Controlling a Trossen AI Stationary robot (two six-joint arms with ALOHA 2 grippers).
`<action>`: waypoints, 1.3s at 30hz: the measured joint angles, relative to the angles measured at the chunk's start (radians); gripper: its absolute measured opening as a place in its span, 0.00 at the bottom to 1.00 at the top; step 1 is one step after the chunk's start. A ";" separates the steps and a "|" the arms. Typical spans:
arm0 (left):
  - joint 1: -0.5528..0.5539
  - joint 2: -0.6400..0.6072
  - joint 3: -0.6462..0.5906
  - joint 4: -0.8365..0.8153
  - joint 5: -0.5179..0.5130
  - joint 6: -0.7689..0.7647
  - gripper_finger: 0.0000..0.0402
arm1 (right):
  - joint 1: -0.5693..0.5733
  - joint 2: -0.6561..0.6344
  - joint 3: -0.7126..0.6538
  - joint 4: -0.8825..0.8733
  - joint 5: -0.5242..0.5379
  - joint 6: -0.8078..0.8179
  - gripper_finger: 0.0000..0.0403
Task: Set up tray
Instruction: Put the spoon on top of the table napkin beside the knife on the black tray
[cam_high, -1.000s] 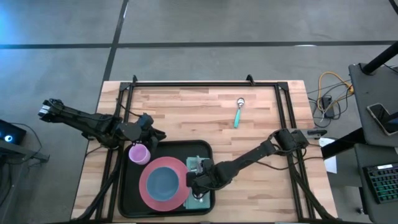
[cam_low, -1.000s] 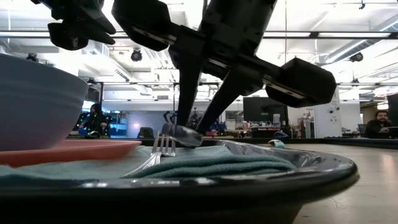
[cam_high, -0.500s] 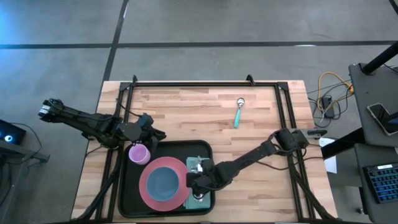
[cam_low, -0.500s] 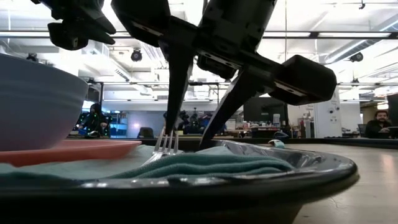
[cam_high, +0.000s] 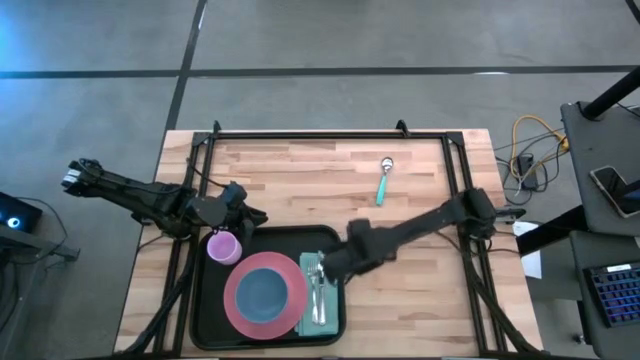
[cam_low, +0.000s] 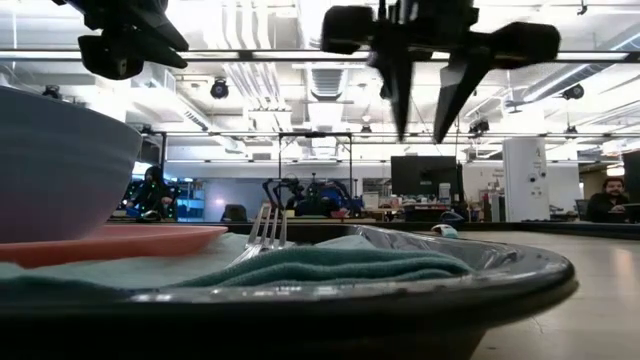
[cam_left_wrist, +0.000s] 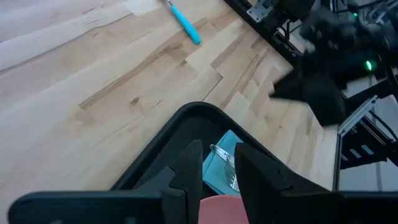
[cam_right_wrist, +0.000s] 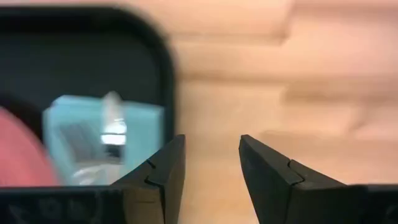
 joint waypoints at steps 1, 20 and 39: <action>0.000 0.000 0.000 0.001 0.000 0.000 0.19 | -0.022 -0.011 0.000 -0.033 -0.001 -0.036 0.33; 0.000 0.000 -0.018 0.002 -0.023 0.000 0.19 | -0.556 -0.204 -0.290 -0.099 -0.040 -0.536 0.24; 0.129 0.000 -0.035 0.008 -0.044 0.065 0.19 | -0.686 -0.299 -0.620 0.417 -0.010 -0.486 0.41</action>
